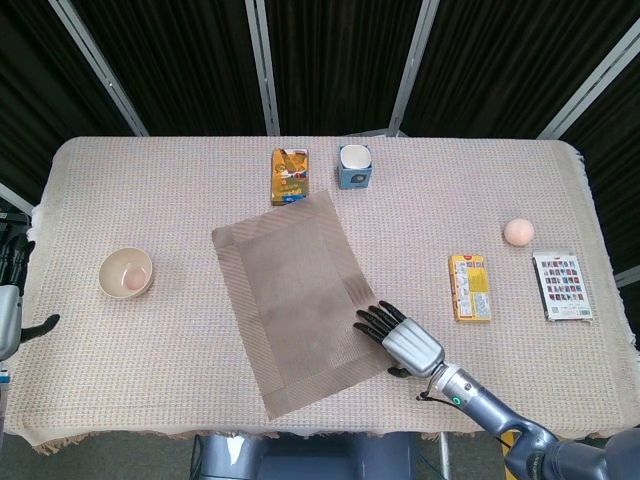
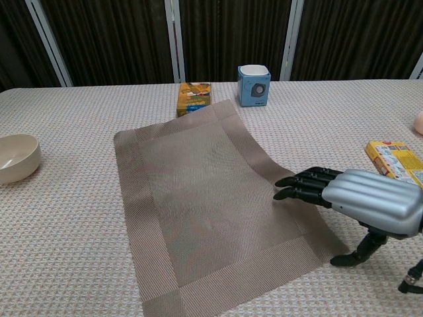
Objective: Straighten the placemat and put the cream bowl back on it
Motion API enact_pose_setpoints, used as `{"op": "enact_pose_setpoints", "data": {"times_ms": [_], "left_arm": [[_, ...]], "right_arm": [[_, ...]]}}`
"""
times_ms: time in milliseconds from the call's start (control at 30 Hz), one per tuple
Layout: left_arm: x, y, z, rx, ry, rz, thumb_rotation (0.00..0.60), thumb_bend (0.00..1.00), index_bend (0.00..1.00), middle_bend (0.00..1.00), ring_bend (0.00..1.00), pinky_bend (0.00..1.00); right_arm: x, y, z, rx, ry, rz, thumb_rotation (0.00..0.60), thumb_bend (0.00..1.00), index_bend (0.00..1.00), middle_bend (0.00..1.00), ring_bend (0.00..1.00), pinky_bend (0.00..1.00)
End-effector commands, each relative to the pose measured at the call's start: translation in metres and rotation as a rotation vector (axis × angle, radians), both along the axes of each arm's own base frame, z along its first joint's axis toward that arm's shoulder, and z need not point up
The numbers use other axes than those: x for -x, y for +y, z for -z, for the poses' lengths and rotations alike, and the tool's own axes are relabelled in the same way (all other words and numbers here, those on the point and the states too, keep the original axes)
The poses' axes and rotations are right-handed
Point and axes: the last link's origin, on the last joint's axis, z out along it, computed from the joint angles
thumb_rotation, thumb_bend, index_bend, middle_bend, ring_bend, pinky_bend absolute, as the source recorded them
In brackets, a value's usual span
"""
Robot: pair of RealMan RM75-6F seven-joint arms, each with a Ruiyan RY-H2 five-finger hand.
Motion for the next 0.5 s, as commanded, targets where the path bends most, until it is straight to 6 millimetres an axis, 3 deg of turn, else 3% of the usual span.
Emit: {"op": "enact_pose_setpoints", "data": {"times_ms": [33, 233, 500], "left_arm": [[-0.0001, -0.0001, 0.0005, 0.001, 0.0, -0.001, 0.6, 0.0, 0.0, 0.0, 0.0, 0.0], [0.0, -0.0002, 0.0021, 0.008, 0.0, -0.003, 0.6, 0.0, 0.0, 0.0, 0.0, 0.0], [0.0, -0.0004, 0.0026, 0.011, -0.003, -0.004, 0.6, 0.0, 0.0, 0.0, 0.0, 0.0]], "right_arm": [[0.0001, 0.0011, 0.003, -0.002, -0.045, -0.036, 0.6, 0.11, 0.11, 0.0, 0.0, 0.0], [-0.0002, -0.0053, 0.0038, 0.038, -0.092, -0.056, 0.6, 0.19, 0.12, 0.0, 0.0, 0.0], [0.0045, -0.008, 0.0061, 0.039, -0.073, -0.074, 0.6, 0.21, 0.13, 0.0, 0.0, 0.0]]}}
